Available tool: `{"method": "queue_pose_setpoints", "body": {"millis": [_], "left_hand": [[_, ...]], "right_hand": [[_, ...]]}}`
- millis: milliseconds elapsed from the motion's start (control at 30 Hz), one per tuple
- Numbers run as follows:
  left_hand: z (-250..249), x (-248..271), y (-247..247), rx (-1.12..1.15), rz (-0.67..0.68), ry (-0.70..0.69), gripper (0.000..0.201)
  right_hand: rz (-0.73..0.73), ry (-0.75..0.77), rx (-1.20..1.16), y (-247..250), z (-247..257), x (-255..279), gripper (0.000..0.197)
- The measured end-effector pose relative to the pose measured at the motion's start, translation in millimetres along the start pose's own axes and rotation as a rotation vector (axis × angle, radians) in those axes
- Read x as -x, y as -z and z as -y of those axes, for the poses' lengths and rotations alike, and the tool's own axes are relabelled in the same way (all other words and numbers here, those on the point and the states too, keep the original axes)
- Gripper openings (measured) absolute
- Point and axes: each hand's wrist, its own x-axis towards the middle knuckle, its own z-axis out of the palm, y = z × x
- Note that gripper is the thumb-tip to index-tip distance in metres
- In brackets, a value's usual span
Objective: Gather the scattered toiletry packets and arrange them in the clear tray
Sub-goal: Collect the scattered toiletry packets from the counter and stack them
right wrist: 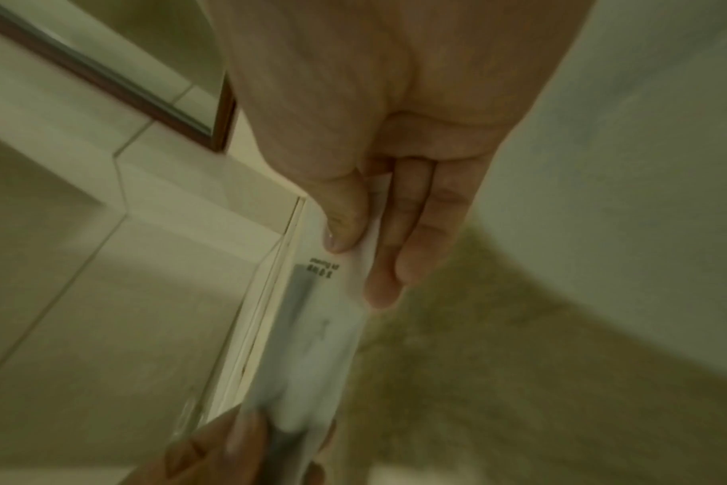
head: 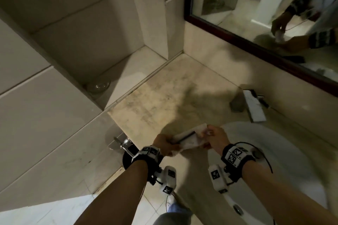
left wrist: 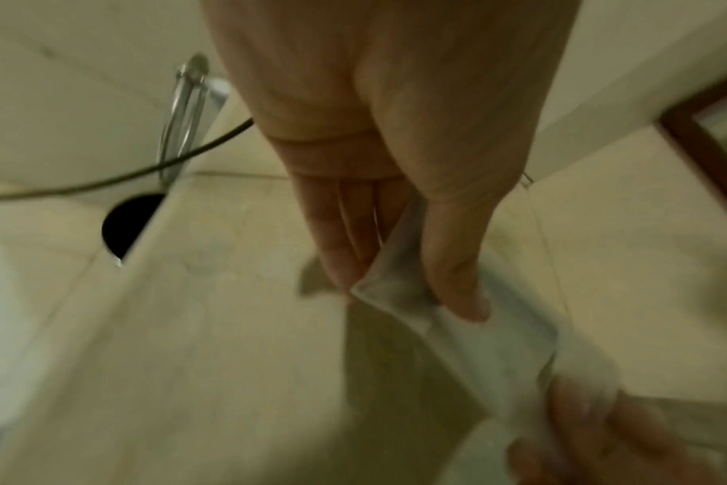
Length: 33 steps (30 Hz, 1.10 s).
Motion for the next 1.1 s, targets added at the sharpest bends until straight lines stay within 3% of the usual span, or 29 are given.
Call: {"method": "queue_pose_setpoints", "body": {"millis": [100, 200, 433, 600, 700, 933, 1100], "left_hand": [[-3.2, 14.2, -34.2, 0.16, 0.144, 0.029, 0.054], [-11.1, 31.1, -74.7, 0.242, 0.274, -0.001, 0.042], [-32.2, 62.6, -186.0, 0.137, 0.376, -0.068, 0.025], [-38.3, 91.7, -278.3, 0.021, 0.448, -0.102, 0.013], [-38.8, 107.3, -330.8, -0.042, 0.521, -0.13, 0.006], [-33.2, 141.3, -423.6, -0.158, 0.598, -0.164, 0.007], [-31.4, 148.9, -471.6, -0.192, 0.585, -0.171, 0.028]], "right_hand": [[-0.072, -0.026, -0.071, 31.3, -24.2, 33.6, 0.02], [-0.132, -0.038, -0.137, 65.5, -52.6, 63.9, 0.015], [-0.313, -0.092, -0.257, 150.5, -129.5, 145.7, 0.012], [-0.455, -0.206, -0.416, 206.5, -196.4, 216.1, 0.033], [-0.526, -0.252, -0.453, 233.7, -230.2, 256.4, 0.033], [-0.617, -0.313, -0.482, 281.2, -289.8, 327.1, 0.026], [-0.637, -0.311, -0.311, 309.3, -324.9, 359.3, 0.019]]}}
